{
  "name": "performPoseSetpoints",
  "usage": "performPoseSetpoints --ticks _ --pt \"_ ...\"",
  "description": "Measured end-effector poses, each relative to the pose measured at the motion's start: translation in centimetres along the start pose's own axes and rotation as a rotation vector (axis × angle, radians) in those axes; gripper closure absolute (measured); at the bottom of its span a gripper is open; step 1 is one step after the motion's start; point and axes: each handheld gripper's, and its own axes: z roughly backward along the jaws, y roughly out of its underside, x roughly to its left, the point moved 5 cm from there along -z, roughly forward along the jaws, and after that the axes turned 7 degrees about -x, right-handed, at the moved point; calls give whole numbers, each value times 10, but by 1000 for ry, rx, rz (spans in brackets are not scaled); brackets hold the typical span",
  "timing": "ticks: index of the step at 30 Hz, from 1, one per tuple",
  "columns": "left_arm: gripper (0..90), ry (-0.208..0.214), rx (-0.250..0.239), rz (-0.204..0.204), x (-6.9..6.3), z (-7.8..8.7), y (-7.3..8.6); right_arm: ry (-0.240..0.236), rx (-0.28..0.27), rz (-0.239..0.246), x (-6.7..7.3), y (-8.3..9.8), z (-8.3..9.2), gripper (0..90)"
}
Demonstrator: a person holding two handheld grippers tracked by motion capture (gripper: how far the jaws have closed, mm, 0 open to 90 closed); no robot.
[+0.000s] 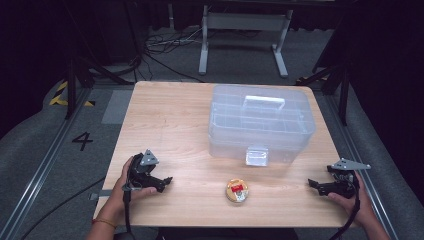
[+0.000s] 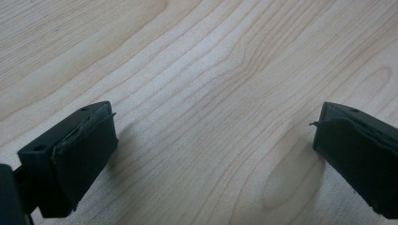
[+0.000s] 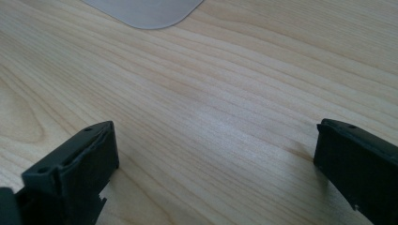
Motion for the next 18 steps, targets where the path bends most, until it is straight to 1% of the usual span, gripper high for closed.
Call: performPoseSetpoints --ticks 7,12,13,14,15,16,17,18 --pt "3 -1 -1 0 0 0 0 -1 1 2 0 0 0 4" --pt "3 3 1 -3 0 0 0 -15 1 6 -1 0 1 16" --pt "3 3 1 -3 0 0 0 -20 0 8 -1 0 1 32" --pt "3 3 1 -3 0 0 0 -23 -6 6 -1 0 2 77" --pt "3 3 1 -3 0 0 0 -23 -6 6 -1 0 2 77" --pt "3 3 1 -2 0 0 0 -29 -24 8 -2 -1 4 151" --pt "3 3 1 -2 0 0 0 -29 -24 8 -2 -1 4 151" --pt "3 2 1 -3 0 0 0 -38 -25 21 -2 -2 5 178"
